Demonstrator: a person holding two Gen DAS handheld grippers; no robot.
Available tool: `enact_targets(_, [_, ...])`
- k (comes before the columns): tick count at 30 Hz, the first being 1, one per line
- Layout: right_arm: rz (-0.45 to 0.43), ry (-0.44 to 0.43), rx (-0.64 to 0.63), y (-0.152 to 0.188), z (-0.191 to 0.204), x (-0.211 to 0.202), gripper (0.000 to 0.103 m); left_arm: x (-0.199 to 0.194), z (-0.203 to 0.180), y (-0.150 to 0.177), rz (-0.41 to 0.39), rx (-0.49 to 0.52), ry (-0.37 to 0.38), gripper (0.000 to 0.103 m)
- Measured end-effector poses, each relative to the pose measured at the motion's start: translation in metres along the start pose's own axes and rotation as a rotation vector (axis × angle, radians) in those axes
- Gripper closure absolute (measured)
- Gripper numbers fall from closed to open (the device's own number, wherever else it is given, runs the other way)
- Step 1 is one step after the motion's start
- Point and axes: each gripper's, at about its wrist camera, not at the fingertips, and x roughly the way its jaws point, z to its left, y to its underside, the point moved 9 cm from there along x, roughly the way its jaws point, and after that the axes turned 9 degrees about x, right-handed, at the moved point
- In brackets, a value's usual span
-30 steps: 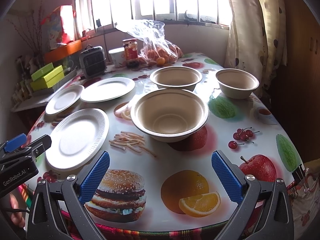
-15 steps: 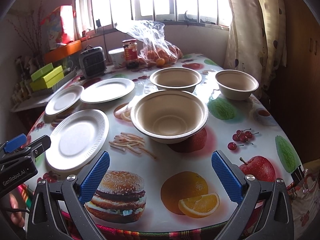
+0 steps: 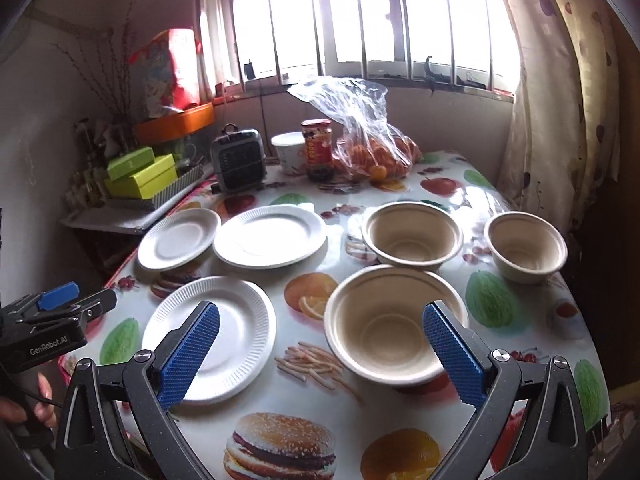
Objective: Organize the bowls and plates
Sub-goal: 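Close the left tool on a white plate rim while the right grips another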
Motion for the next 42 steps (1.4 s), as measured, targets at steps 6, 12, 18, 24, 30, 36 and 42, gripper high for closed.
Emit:
enact_targets(6, [0.008,-0.121,-0.028,-0.044,0.033,0.025,0.001,0.011,0.055,-0.023,-0.002,-0.072,-0.05,0.018])
enact_targets(12, [0.067,-0.216,-0.093,-0.077,0.072,0.068,0.004,0.035,0.098,-0.039,0.02,-0.134,-0.057,0.018])
enact_targets(18, [0.167,-0.278,-0.156,-0.093,0.107,0.129,0.014,0.061,0.124,-0.046,0.05,-0.183,-0.058,0.018])
enact_targets(24, [0.27,-0.339,-0.238,-0.093,0.146,0.181,0.026,0.086,0.139,-0.052,0.064,-0.216,-0.042,0.028])
enact_targets(30, [0.383,-0.352,-0.256,-0.086,0.172,0.239,0.04,0.116,0.147,-0.048,0.11,-0.268,0.007,0.04])
enact_targets(36, [0.483,-0.367,-0.321,-0.07,0.191,0.283,0.053,0.144,0.153,-0.04,0.156,-0.301,0.038,0.04])
enact_targets(42, [0.579,-0.374,-0.267,-0.058,0.191,0.319,0.064,0.168,0.15,-0.03,0.202,-0.349,0.094,0.052])
